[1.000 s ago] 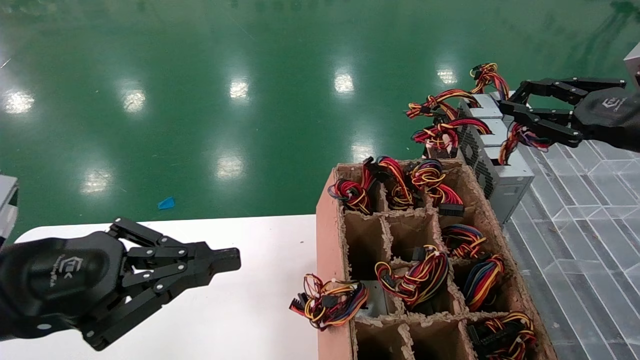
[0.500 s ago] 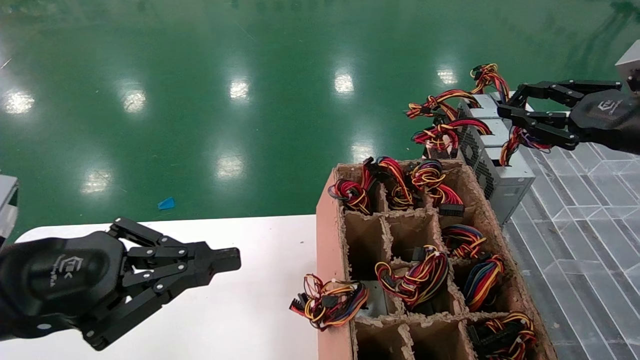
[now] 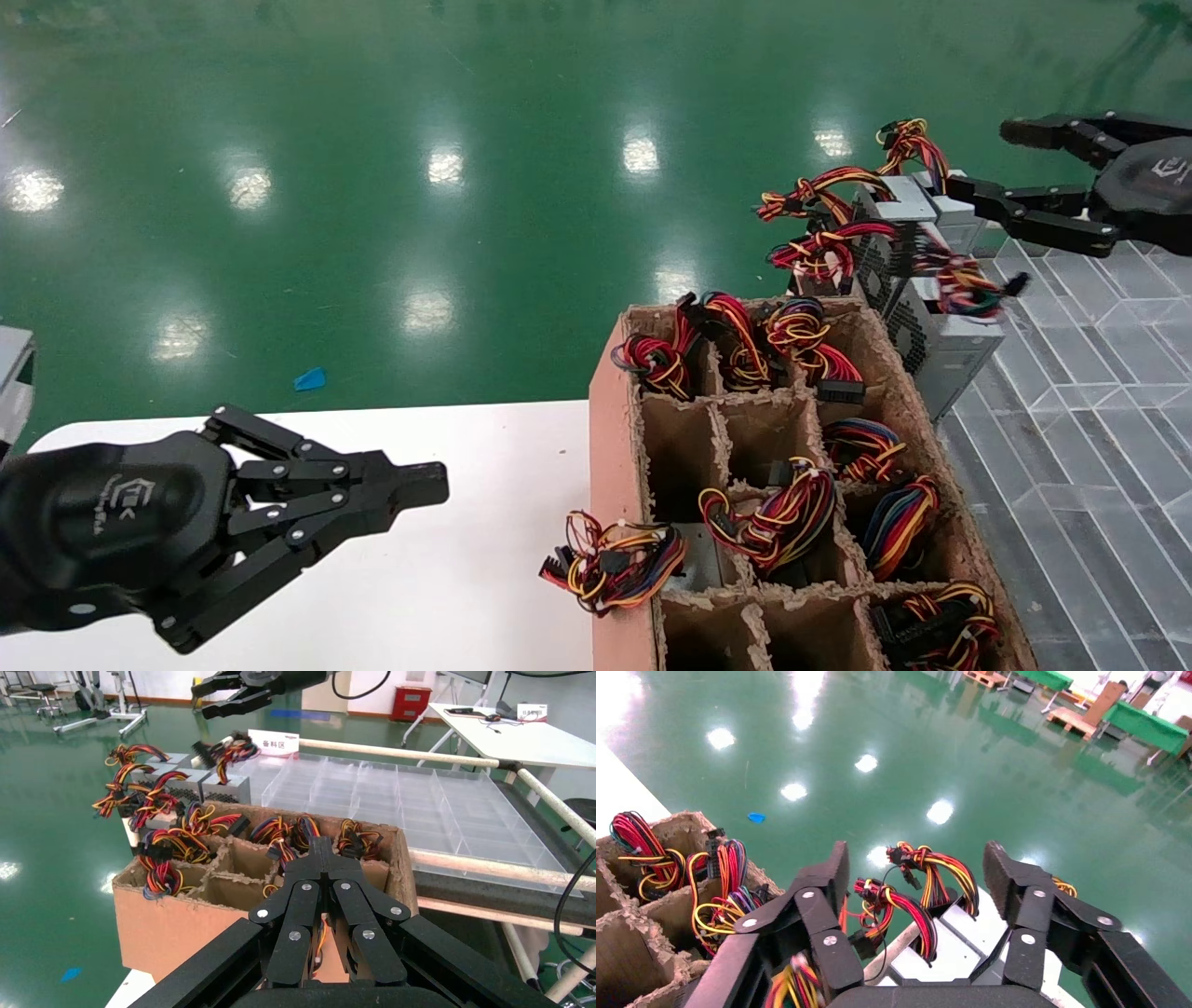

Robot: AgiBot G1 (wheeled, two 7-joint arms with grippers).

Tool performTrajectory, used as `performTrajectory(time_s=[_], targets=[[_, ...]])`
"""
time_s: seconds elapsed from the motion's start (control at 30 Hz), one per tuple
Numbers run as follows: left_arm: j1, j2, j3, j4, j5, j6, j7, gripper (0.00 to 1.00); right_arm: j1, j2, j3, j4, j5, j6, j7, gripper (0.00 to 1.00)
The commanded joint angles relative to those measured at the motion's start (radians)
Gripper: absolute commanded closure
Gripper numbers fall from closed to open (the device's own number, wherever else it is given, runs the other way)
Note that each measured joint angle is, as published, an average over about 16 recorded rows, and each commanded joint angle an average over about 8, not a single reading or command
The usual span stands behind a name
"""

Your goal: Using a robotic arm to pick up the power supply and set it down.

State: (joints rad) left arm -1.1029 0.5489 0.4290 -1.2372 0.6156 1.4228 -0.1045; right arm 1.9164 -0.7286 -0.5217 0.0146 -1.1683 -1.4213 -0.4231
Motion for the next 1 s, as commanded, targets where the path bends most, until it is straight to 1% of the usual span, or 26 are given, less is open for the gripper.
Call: performTrajectory(time_s=[0.03,0.27,0.37,0.47,0.77,0.8,1.0], targets=[[0.000,0.000,0.000,0.000,0.000,0.000,0.000,1.00,0.005,0.002,0.001,0.002,0.001,-0.004,0.001,0.00],[0.000,0.000,0.000,0.000,0.000,0.000,0.000,1.00,0.005,0.025,0.037,0.006,0.054,-0.038,-0.038,0.00],[0.000,0.000,0.000,0.000,0.000,0.000,0.000,1.00,-0.010,0.031,0.048,0.026,0.070,-0.044,-0.034,0.00],[0.000,0.000,0.000,0.000,0.000,0.000,0.000,1.00,-0.039,0.034,0.056,0.073,0.085,-0.048,-0.012,0.00],[0.000,0.000,0.000,0.000,0.000,0.000,0.000,1.00,-0.168,0.047,0.086,0.266,0.142,-0.054,0.089,0.00],[0.000,0.000,0.000,0.000,0.000,0.000,0.000,0.99,-0.182,0.049,0.089,0.287,0.148,-0.054,0.100,0.00],[0.000,0.000,0.000,0.000,0.000,0.000,0.000,0.24,-0.267,0.057,0.109,0.413,0.186,-0.057,0.165,0.00]])
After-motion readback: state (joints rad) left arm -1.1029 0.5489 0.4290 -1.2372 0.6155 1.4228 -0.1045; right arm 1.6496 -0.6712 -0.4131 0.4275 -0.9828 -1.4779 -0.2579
